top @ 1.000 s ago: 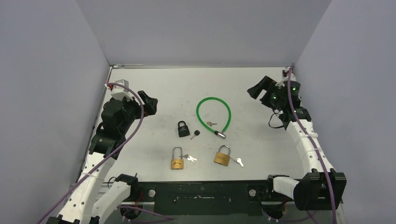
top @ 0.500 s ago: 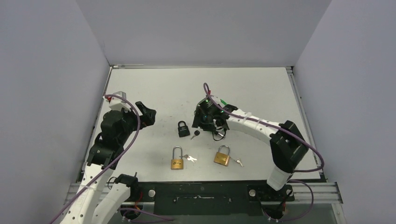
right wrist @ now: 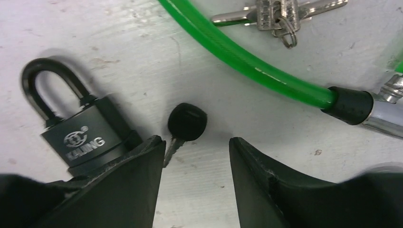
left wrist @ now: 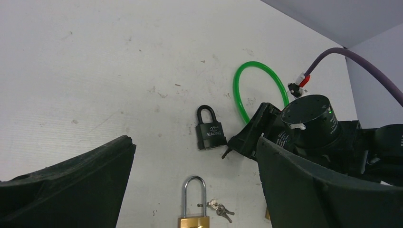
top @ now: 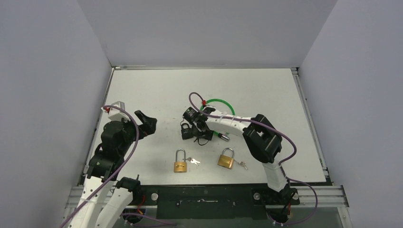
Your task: Unlock with the key
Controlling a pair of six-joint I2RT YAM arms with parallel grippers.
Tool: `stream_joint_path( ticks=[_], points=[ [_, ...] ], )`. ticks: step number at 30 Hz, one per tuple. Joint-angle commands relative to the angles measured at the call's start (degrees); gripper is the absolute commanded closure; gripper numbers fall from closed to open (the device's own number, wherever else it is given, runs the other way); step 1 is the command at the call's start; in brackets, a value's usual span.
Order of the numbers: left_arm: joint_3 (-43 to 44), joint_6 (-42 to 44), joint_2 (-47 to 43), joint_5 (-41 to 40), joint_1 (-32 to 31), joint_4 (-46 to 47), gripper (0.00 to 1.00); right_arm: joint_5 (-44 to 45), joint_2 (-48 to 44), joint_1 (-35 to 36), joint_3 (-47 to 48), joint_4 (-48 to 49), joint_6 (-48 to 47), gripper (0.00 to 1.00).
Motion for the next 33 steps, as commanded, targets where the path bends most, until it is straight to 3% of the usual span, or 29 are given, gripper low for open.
stream_joint_path(
  ticks=[1,15,24,30,33],
  points=[
    [-0.9,-0.9,-0.7,-1.4,-0.1,-0.5,0.03,4.0,1.0,0.4,3.2,-3.7,2.0,0.47],
    [-2.3,-0.3,0.5,-3.5,-0.1,-0.4,0.03,4.9,7.3,-0.4,8.9,-7.3,1.1,0.52],
    [-3.5,-1.0,0.5,-2.5,-0.1,-0.2,0.03,4.3,7.1,-0.8,7.8,-6.5,0.2,0.74],
    [-5.5,-5.8,2.0,3.5,-0.6,2.2,0.03,2.1,2.3,-1.4,4.6,-0.8,0.1,0.79],
    [-8.7,-8.3,3.7,11.0,-1.5,6.5,0.03,-0.7,-1.8,-1.8,1.8,2.9,1.5,0.79]
  ],
)
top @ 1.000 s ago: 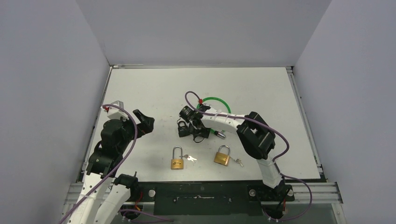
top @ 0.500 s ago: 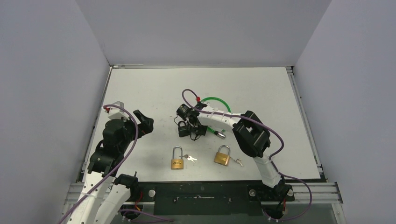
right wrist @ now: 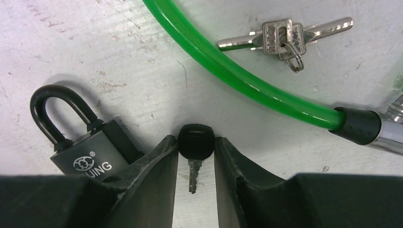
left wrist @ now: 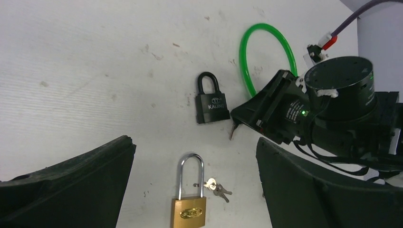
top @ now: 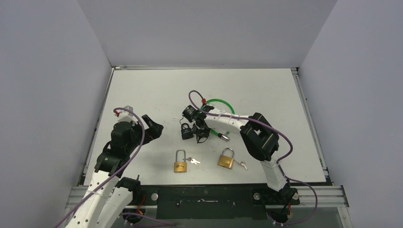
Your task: Unlock with the key
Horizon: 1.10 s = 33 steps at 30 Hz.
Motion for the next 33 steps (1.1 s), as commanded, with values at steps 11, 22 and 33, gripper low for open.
stream_joint_path(
  ticks=[11,22,33],
  points=[
    [-12.0,-15.2,16.1,24.8,-4.6,35.0,0.03,-18.4,-20.9,-4.9,-15.3,18.6,5.9,0.8],
    [-9.6,-18.5,31.3,27.6,-13.4,50.1,0.2,-22.5,-25.2,-6.7,-20.1,24.7,9.0,0.81],
    [-6.4,-17.8,38.8,27.0,-14.9,53.5,0.69,-23.8,-26.7,-7.5,-22.6,27.0,9.6,0.82]
  ],
)
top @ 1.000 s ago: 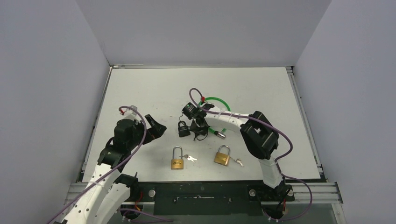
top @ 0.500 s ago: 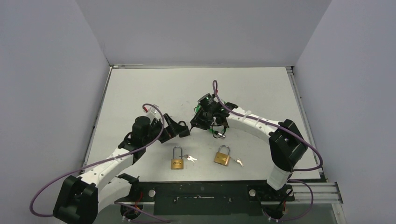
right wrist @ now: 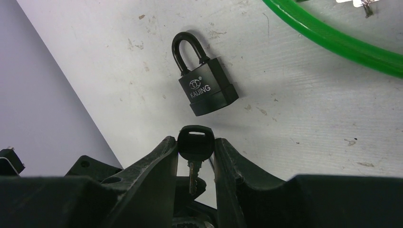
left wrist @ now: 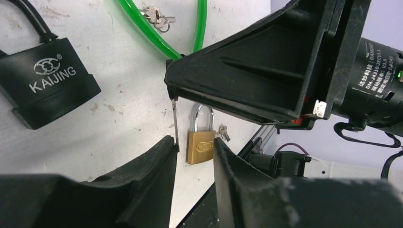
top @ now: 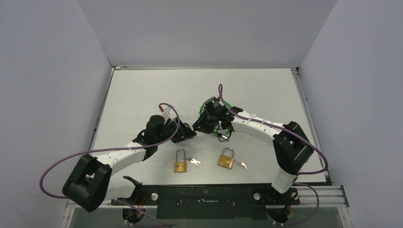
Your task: Unlock with the key
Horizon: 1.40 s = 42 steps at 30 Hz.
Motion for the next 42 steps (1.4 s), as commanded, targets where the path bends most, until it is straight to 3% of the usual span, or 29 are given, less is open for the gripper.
stream_joint_path(
  ticks=[1,4,7,9,15,17,19,24,29,33,35,42],
  points=[
    [4.1,1.0,2.6,1.3,-0.3,4.9,0.71,-1.2,-4.0,-0.8,-0.8,2.6,0.8,0.82],
    [5.2,1.7,4.8,2.2,-0.4,5.0,0.73,-1.6,-4.1,-0.9,-0.7,2.9,0.8,0.82],
    [5.6,2.4,5.6,1.8,-0.4,5.2,0.81,-2.0,-4.1,-1.1,-0.5,2.8,0.4,0.82],
    [5.8,3.1,6.1,2.3,-0.4,6.7,1.0,-2.6,-4.2,-1.2,-0.6,3.1,0.0,0.81],
    [12.3,15.6,2.8,7.4,1.1,-0.9,1.0,-13.8,-8.9,-7.9,1.2,5.0,-21.0,0.24],
    [13.6,18.0,1.4,12.5,1.8,-1.9,1.0,-17.0,-13.4,-10.4,0.2,7.0,-29.4,0.12],
    [15.3,19.8,0.7,17.9,2.6,-3.3,1.0,-22.8,-17.0,-13.2,-0.6,9.0,-35.8,0.09],
    [20.7,24.4,-0.7,27.7,3.4,-10.4,1.0,-36.4,-23.2,-16.3,-0.7,8.3,-49.3,0.09],
    [26.1,27.3,-0.9,36.7,3.6,-15.1,1.0,-47.7,-24.8,-16.2,-1.3,7.9,-55.0,0.16],
    [27.9,27.7,-0.7,42.2,3.6,-16.8,1.0,-51.3,-22.5,-14.2,1.0,2.9,-59.2,0.3],
    [28.5,29.0,-0.8,43.5,3.6,-18.5,1.0,-51.0,-21.8,-12.8,2.6,-0.1,-61.9,0.42],
    [33.7,40.2,0.3,44.6,3.5,-34.1,1.0,-55.3,-20.5,-11.5,4.6,-2.8,-64.3,0.75]
  ],
)
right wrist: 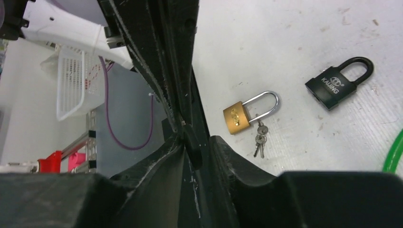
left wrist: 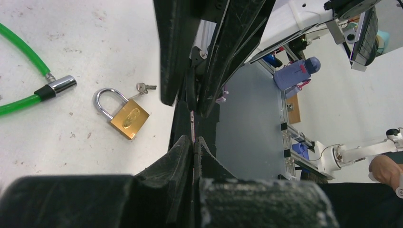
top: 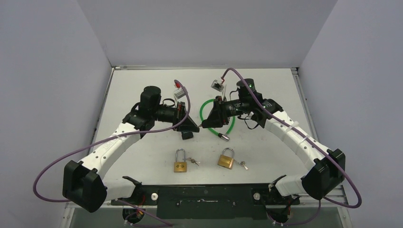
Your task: Unlock with the key
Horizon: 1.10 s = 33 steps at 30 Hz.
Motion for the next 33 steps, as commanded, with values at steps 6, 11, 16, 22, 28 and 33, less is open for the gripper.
stream_joint_path(
  ticks=[6,11,16,22,28,33],
  points=[
    [6.6,12.9,0.2,3.6,0.3,-14.2,1.0,-5.8,0.6,1.6,3.9,-1.8,-5.1,0.7],
    [7.6,15.3,0.5,3.5,0.3,-17.3,1.0,-7.2,0.1,1.6,3.4,-0.4,-4.3,0.68],
    [7.5,15.5,0.5,4.2,0.0,-17.3,1.0,-7.7,-0.5,1.7,1.7,3.4,-1.7,0.76],
    [7.6,15.2,0.5,4.2,-0.1,-17.0,1.0,-8.5,0.1,2.8,1.5,6.6,0.3,0.78],
    [7.6,14.5,0.3,4.3,-0.1,-16.2,1.0,-9.5,0.0,3.5,0.6,5.3,-1.3,0.76],
    [7.7,14.3,0.3,4.1,-0.1,-15.7,1.0,-10.0,0.0,3.5,0.6,2.8,-3.5,0.79]
  ],
)
